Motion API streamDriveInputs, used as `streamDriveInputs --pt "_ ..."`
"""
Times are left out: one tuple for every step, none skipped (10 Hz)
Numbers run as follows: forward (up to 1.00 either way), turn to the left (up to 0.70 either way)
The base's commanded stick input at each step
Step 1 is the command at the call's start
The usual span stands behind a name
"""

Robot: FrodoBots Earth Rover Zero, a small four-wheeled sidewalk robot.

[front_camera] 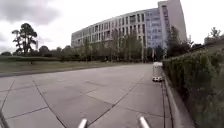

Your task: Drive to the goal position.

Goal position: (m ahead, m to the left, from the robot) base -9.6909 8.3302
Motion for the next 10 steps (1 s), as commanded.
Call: streamDriveInputs --pt "0.70 0.00" --pt "0.70 0.05" --pt "0.70 0.21" --pt "0.70 0.34" --pt "0.70 0.35" --pt "0.70 0.35" --pt "0.70 0.35" --pt "0.70 0.35" --pt "0.70 0.35" --pt "0.70 0.35"
